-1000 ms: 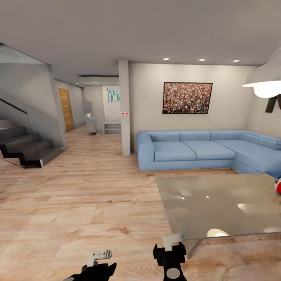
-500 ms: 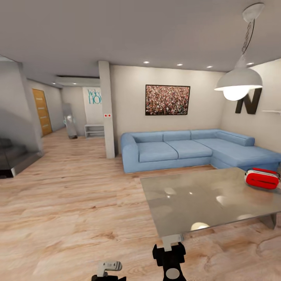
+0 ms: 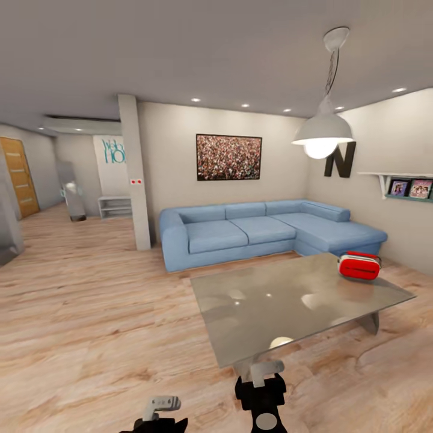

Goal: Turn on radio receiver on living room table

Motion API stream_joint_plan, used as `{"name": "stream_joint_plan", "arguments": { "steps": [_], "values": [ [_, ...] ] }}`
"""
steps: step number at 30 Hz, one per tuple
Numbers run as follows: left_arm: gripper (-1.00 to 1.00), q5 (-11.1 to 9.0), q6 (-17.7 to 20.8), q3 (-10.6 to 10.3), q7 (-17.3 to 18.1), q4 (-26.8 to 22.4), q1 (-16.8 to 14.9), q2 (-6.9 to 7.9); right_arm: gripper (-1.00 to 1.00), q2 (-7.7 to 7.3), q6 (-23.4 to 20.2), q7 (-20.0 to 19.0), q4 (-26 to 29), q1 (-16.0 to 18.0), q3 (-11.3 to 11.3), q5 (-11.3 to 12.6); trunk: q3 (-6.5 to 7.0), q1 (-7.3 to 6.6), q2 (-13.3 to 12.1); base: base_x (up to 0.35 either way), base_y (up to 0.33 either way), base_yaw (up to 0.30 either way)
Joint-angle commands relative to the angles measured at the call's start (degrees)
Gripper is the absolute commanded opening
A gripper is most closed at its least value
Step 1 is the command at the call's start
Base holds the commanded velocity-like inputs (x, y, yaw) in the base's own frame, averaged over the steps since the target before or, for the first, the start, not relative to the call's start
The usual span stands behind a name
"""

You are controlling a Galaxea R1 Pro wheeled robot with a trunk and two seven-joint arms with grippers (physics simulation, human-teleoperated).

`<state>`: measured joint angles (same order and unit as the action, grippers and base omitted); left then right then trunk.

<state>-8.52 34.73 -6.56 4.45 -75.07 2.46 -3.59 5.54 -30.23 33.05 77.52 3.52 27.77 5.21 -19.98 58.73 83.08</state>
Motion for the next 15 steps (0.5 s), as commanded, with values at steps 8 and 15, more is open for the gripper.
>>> {"name": "stream_joint_plan", "arguments": {
  "steps": [8,15],
  "values": [
    [1.0,0.1,0.0,0.1,-0.2,0.1,0.0,-0.08,1.0,0.0,0.0,0.0,0.0,0.0,0.1,0.0,0.48,0.0,0.0,0.084,-0.294,-0.279],
    [1.0,0.1,0.0,0.1,-0.2,0.0,0.0,-0.1,1.0,0.0,0.0,0.0,0.0,0.0,0.1,0.0,0.9,0.0,0.0,0.095,-0.298,-0.279]
  ]
}}
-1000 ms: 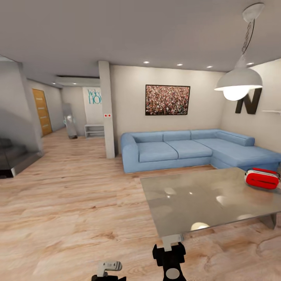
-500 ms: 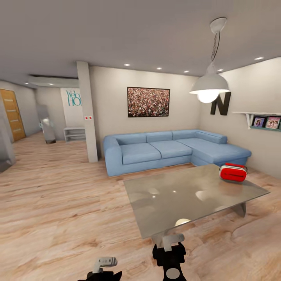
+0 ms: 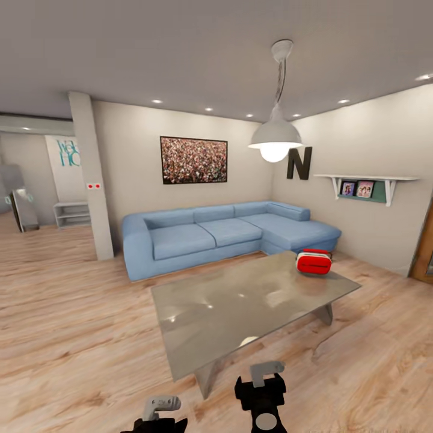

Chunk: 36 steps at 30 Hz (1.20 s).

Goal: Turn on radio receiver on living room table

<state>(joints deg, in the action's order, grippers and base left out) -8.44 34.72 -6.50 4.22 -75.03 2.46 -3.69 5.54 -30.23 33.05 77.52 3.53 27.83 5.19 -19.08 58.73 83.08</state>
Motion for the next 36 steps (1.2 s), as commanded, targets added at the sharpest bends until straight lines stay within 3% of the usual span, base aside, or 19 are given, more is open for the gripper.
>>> {"name": "stream_joint_plan", "arguments": {
  "steps": [1,36],
  "values": [
    [1.0,0.0,0.0,0.0,0.0,0.0,0.0,0.0,1.0,0.0,0.0,0.0,0.0,0.0,0.0,0.0,0.06,0.0,0.0,0.095,-0.298,-0.278],
    [1.0,0.2,-0.1,-0.4,-0.1,0.1,0.0,-0.08,1.0,0.09,0.0,0.0,-0.1,0.0,0.1,0.1,2.19,0.0,0.0,0.009,-0.3,-0.277]
  ]
}}
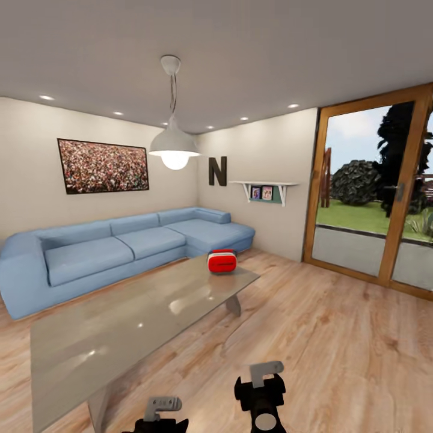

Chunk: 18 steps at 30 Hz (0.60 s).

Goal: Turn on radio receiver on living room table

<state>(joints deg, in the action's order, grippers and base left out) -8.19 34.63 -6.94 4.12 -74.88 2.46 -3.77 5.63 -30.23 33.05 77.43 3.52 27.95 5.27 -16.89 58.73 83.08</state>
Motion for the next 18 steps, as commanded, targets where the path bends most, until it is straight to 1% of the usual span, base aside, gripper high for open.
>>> {"name": "stream_joint_plan", "arguments": {
  "steps": [1,9,18],
  "values": [
    [1.0,0.0,0.0,0.0,0.0,0.0,0.0,0.0,1.0,0.0,0.0,0.0,0.0,0.0,0.0,0.0,0.06,0.0,0.0,0.038,-0.3,-0.276],
    [1.0,0.1,0.0,-0.1,-0.1,0.1,0.0,-0.01,1.0,0.08,0.0,0.0,-0.8,0.0,0.1,0.0,0.55,0.0,0.0,0.084,-0.3,-0.276],
    [1.0,0.1,0.0,-0.1,-0.1,0.1,0.0,-0.01,1.0,0.09,0.0,0.0,-0.9,0.0,0.1,0.0,1.09,0.0,0.0,0.144,-0.29,-0.262]
  ]
}}
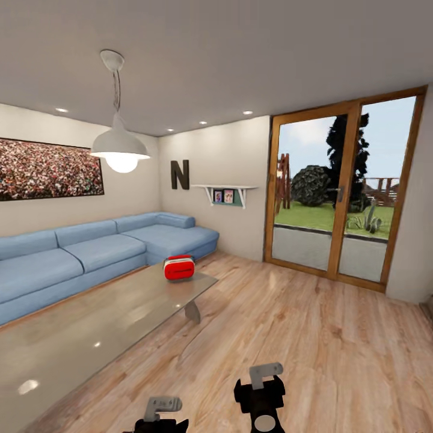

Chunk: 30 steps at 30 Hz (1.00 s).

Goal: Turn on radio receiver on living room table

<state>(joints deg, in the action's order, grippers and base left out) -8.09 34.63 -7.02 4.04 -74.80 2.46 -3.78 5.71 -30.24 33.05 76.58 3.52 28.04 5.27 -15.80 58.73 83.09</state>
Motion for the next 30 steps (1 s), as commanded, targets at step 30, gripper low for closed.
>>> {"name": "stream_joint_plan", "arguments": {
  "steps": [30],
  "values": [
    [1.0,0.0,0.1,0.0,-0.1,0.5,0.0,0.0,1.0,0.0,0.1,0.0,0.0,0.0,3.3,0.0,0.78,-0.01,0.0,0.214,-0.245,-0.074]
  ]
}}
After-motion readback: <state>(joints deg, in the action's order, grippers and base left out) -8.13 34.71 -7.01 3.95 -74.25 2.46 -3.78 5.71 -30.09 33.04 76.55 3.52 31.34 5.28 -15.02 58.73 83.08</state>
